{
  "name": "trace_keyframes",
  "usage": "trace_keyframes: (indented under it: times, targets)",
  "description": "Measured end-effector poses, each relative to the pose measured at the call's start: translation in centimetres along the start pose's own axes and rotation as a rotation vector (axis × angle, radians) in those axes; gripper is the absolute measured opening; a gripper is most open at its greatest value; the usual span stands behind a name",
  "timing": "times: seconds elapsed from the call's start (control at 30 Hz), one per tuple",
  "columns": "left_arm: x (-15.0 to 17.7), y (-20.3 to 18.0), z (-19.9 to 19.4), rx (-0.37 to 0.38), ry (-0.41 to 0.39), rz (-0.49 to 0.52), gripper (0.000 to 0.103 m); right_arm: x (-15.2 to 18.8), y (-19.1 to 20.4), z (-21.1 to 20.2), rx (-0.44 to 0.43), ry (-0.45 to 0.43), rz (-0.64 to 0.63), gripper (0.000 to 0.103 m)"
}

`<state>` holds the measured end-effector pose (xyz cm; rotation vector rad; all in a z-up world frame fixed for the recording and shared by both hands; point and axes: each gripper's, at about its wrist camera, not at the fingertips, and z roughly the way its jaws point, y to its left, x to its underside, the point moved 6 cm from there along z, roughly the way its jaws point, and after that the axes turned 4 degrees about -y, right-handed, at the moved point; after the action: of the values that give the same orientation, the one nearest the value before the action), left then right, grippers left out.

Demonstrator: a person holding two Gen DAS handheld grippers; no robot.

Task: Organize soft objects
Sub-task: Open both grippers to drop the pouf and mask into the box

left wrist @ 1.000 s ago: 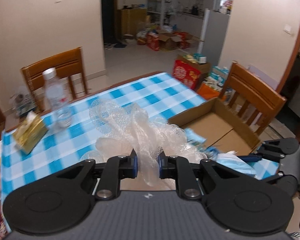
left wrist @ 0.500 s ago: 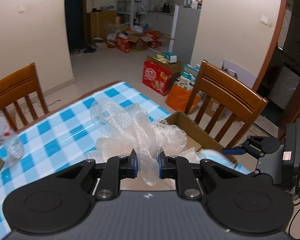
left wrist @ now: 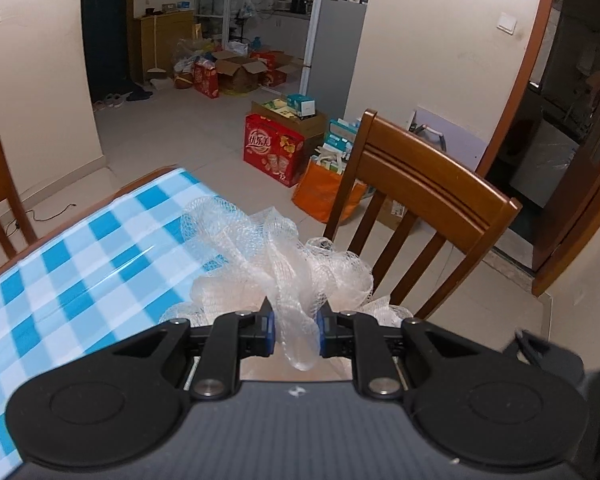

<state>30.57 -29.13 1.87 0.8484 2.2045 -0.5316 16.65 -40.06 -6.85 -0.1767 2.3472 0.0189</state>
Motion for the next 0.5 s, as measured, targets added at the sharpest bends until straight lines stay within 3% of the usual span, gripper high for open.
trace_keyframes:
  times: [0.07, 0.13, 0.17, 0.5]
  targets:
    - [-0.4, -0.6, 1.3, 0.002, 0.000, 0.004, 0.071, 0.1, -0.4, -0.3, 0.005, -0.007, 0.018, 0.101]
    - [-0.4, -0.8, 2.5, -0.004, 0.009, -0.009, 0.092, 0.2, -0.9, -0.5, 0.011, -0.010, 0.035, 0.101]
    - [-0.4, -0.7, 2.7, -0.014, -0.003, -0.014, 0.096, 0.3, -1.1, -0.6, 0.016, -0.013, 0.043, 0.101]
    - [1.2, -0.8, 1.4, -0.091, -0.013, 0.017, 0.101, 0.5, -1.6, -0.9, 0.025, -0.021, 0.064, 0.103]
